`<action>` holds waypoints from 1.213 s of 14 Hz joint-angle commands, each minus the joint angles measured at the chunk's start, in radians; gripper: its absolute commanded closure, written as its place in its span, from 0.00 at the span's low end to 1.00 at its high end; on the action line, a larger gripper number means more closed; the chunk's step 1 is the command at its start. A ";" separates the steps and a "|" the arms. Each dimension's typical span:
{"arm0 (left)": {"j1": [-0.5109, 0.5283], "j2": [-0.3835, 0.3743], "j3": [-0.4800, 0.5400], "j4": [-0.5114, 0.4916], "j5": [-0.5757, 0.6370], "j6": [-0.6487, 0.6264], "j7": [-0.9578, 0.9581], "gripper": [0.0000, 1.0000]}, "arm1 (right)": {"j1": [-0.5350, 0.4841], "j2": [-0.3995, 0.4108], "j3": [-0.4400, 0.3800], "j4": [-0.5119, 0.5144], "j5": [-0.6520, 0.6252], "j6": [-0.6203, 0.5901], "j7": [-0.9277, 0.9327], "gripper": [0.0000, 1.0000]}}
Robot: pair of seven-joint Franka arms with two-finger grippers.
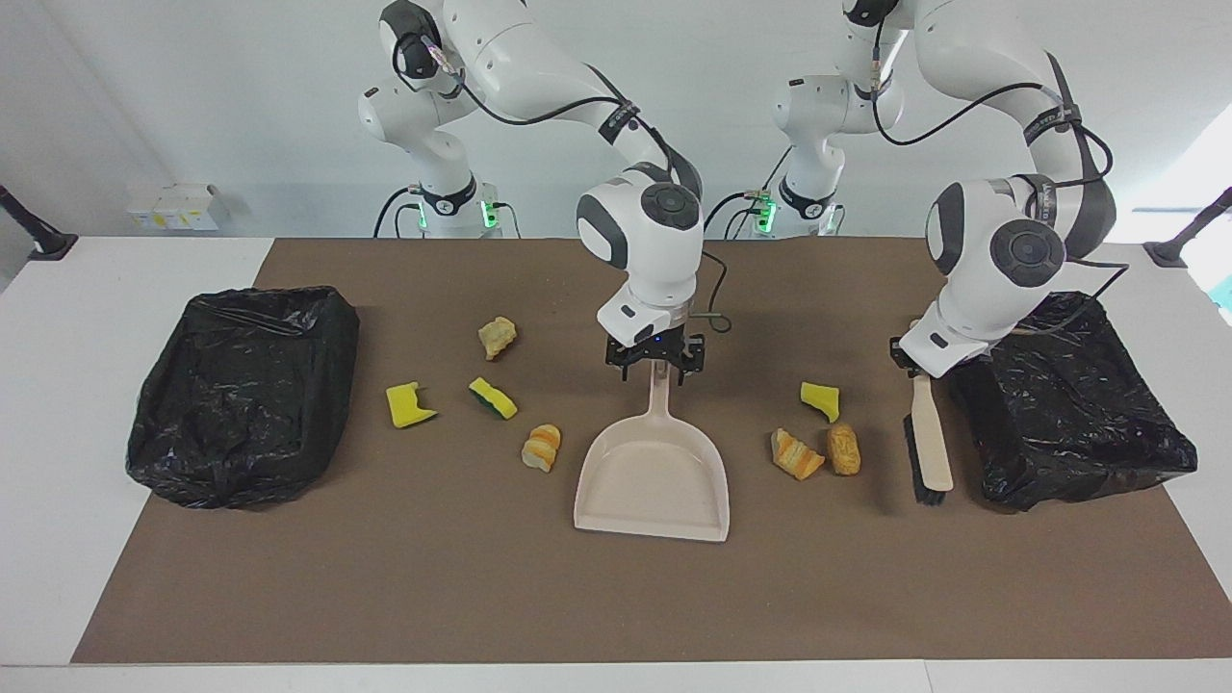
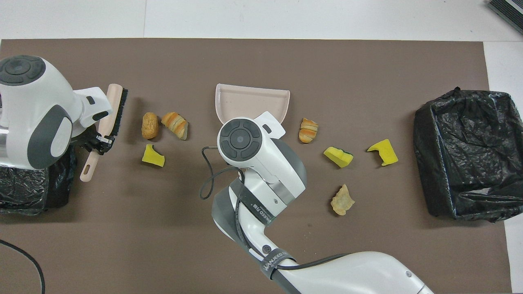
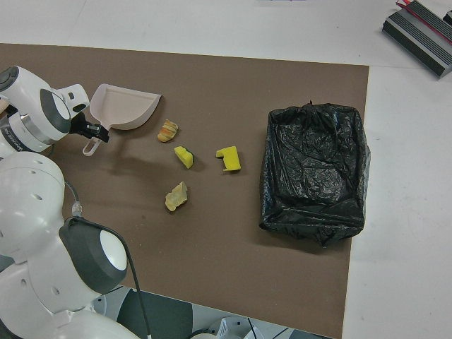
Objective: Sweep and dump trash in bin
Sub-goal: 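Lower the brush behind the bread pieces with the left gripper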
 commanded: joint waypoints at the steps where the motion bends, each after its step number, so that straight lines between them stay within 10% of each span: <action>1: -0.008 -0.042 0.001 -0.052 0.012 0.026 -0.004 1.00 | -0.008 0.013 0.003 0.005 -0.017 0.045 0.002 0.40; 7: -0.027 -0.043 0.001 -0.054 0.010 0.037 -0.005 1.00 | -0.011 0.010 0.003 -0.038 -0.002 0.096 -0.048 0.61; 9: -0.028 -0.043 -0.001 -0.055 0.010 0.035 -0.007 1.00 | -0.011 0.008 0.003 -0.034 -0.011 0.073 -0.056 1.00; 17: -0.080 -0.128 -0.001 -0.202 -0.106 0.060 -0.047 1.00 | -0.031 -0.082 0.002 -0.040 0.000 -0.031 -0.212 1.00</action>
